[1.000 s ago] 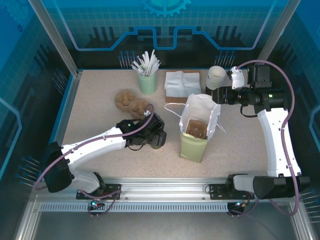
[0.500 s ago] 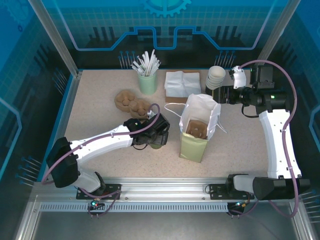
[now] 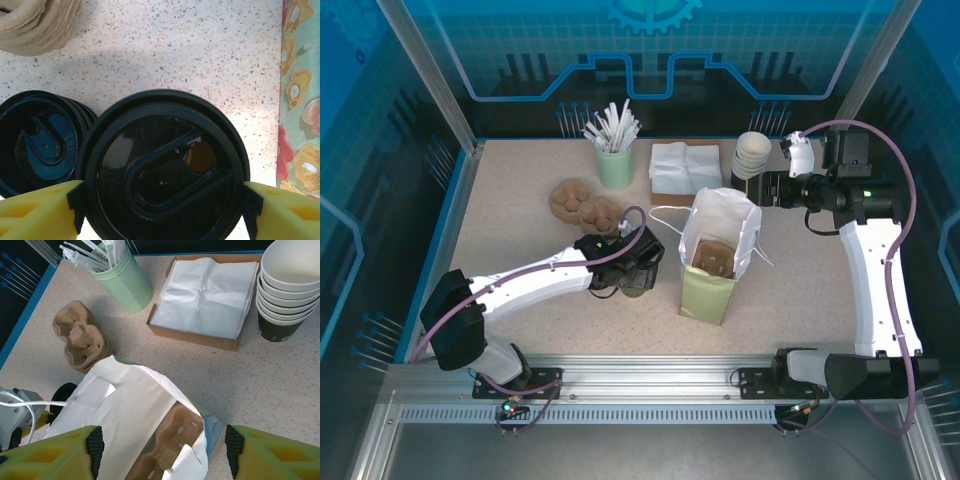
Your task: Pack the takeout coffee
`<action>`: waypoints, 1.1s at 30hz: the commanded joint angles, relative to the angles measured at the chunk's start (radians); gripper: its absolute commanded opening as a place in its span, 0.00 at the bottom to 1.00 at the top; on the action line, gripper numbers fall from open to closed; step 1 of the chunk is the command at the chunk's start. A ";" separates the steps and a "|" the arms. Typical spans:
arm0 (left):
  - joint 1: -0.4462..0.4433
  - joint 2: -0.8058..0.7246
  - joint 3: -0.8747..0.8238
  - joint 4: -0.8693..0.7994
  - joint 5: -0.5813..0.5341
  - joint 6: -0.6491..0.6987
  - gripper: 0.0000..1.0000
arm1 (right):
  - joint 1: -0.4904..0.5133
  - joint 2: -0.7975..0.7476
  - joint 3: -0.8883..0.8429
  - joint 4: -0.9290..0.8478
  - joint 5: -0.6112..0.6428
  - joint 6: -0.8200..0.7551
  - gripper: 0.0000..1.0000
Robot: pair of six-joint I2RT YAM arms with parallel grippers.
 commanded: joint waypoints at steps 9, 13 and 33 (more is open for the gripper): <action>-0.003 0.029 0.046 -0.036 -0.019 -0.007 0.82 | -0.020 0.003 0.018 -0.017 -0.048 0.006 0.69; -0.003 0.034 0.034 -0.036 -0.015 -0.012 0.82 | -0.023 0.001 0.019 -0.019 -0.050 0.006 0.69; -0.004 0.085 -0.036 -0.027 0.044 -0.036 0.81 | -0.034 -0.015 0.010 -0.035 -0.095 -0.006 0.70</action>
